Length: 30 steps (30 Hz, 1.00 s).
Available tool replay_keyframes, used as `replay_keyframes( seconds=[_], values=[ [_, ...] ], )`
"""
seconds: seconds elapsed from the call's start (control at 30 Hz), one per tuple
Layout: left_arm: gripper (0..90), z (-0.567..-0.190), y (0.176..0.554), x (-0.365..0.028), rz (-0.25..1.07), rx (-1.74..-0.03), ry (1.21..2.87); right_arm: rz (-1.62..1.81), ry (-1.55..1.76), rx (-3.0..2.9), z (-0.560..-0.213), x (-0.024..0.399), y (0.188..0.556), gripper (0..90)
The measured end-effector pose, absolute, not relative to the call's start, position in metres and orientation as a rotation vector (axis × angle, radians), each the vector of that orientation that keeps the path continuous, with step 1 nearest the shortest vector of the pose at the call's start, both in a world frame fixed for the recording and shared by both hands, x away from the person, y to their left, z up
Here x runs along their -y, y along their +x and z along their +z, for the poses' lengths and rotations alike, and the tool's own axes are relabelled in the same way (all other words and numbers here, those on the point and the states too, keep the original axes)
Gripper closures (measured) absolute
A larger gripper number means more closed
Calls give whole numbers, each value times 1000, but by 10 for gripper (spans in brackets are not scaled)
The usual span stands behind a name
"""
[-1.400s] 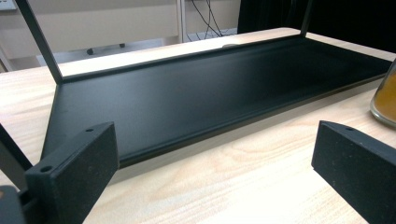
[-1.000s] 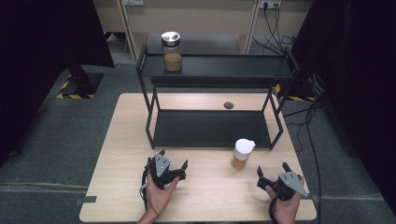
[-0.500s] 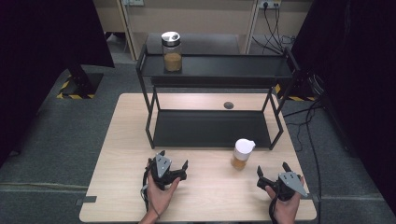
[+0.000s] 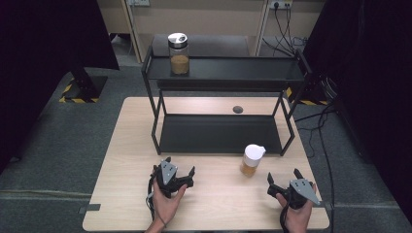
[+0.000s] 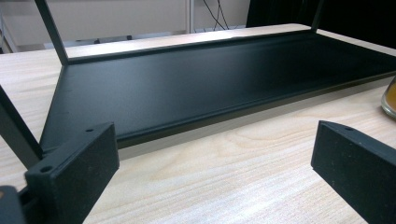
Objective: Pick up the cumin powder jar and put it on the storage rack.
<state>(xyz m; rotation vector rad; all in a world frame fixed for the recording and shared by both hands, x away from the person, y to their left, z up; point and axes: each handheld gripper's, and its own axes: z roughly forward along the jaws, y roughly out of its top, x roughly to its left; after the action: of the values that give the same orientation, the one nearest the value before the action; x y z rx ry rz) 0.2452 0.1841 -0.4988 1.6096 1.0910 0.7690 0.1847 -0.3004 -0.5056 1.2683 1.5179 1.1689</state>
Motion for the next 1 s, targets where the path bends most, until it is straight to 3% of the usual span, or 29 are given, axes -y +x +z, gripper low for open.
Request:
replay_keyframes(
  seconds=[1.0],
  values=[
    [0,-499,244,-185,770,-1095,1603,1170,1267,-1517,-506,301,185,15]
  ],
)
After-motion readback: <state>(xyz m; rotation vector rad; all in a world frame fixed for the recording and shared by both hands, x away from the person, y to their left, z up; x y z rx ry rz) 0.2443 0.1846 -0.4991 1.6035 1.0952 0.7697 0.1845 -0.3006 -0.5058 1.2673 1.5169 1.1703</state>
